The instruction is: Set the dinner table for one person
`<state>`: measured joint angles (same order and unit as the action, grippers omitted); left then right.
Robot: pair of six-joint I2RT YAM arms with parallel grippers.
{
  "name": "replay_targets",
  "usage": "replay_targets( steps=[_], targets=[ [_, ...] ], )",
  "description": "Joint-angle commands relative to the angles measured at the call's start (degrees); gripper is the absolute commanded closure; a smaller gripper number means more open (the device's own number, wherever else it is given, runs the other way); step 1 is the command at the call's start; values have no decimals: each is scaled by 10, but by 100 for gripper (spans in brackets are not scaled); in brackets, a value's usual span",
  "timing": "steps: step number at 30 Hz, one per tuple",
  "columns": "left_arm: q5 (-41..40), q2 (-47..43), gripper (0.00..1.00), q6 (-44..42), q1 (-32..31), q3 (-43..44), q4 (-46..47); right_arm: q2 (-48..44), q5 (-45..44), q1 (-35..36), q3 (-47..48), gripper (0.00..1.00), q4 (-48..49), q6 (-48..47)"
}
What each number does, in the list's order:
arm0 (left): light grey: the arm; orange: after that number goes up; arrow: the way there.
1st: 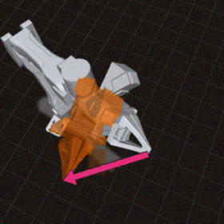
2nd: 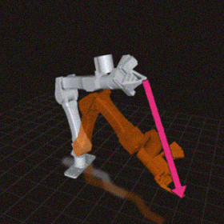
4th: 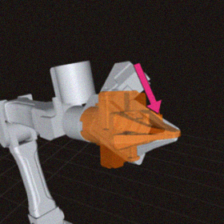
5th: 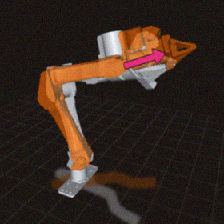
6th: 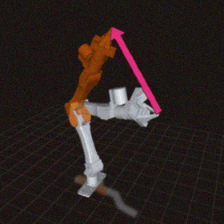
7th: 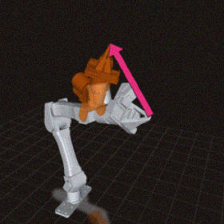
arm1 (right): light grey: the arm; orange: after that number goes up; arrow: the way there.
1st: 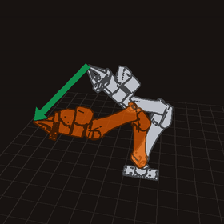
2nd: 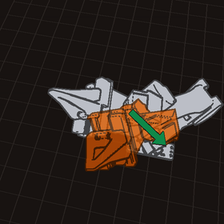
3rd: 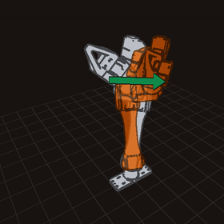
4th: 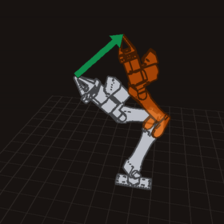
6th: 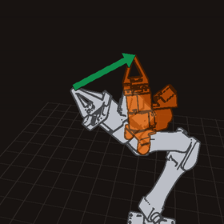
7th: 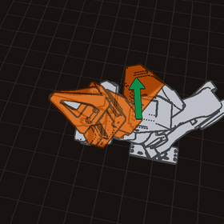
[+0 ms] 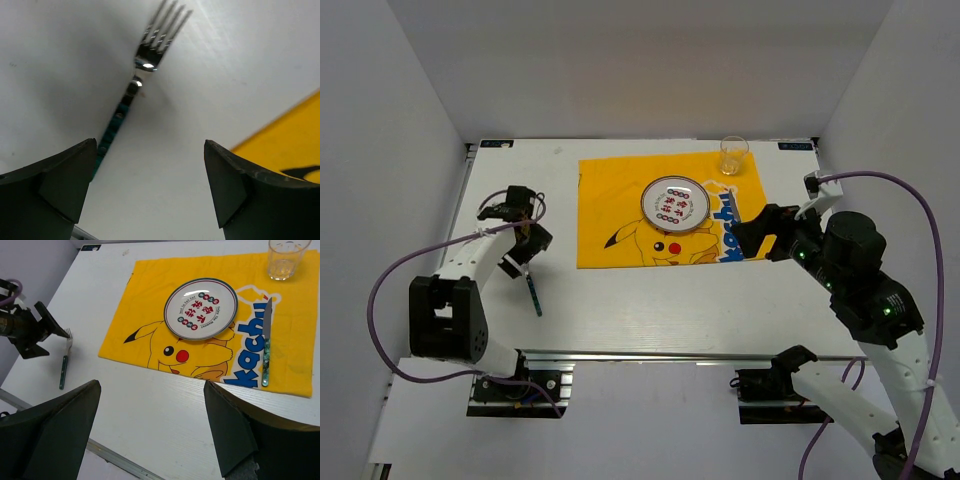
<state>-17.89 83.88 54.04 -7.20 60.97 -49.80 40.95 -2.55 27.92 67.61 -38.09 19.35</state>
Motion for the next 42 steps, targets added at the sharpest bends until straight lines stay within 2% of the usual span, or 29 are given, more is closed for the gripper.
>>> replay_targets(
  steps=[1, 6, 11, 14, 15, 19, 22, 25, 26, 31, 33, 35, 37, 42],
  targets=[
    [34, 5, 3, -10, 26, -41, 17, -5, 19, 0, -9, 11, 45, 9],
    [30, 9, 8, 10, 45, -84, 26, -9, 20, -1, -7, 11, 42, 6],
    [44, 0, 16, 8, 66, -158, 77, -17, 19, 1, -20, 11, 50, 9],
    [54, 18, 26, 10, 72, -184, 101, -14, 20, 0, -13, 11, 50, 10],
    [55, 22, 31, 9, 72, -189, 108, -13, 19, 1, -12, 11, 50, 10],
    [54, 23, 77, 11, 72, -201, 118, -16, 11, -1, -1, 11, 44, 16],
    [47, 10, 100, 5, 72, -181, 102, -18, 5, 0, 6, 11, 41, 20],
    [48, -21, 100, -25, 58, -124, 94, -20, -1, 0, 6, 11, 42, 24],
    [62, -37, 100, -70, 58, -109, 102, -19, -3, 1, 5, 11, 42, 23],
    [143, -21, 100, -161, 32, 34, 87, -16, -6, 0, 7, 11, 39, 23],
    [236, 28, 100, -221, 20, 100, 80, -16, -12, 0, 9, 11, 36, 21],
    [268, 98, 100, -267, -14, 156, 54, -16, -26, 1, 11, 11, 28, 15],
    [264, 140, 100, -288, -54, 228, 17, -17, -35, 0, 15, 11, 21, 10],
    [227, 248, 100, -343, -126, 323, -40, -27, -42, 1, 16, 11, 6, 4]
  ],
)
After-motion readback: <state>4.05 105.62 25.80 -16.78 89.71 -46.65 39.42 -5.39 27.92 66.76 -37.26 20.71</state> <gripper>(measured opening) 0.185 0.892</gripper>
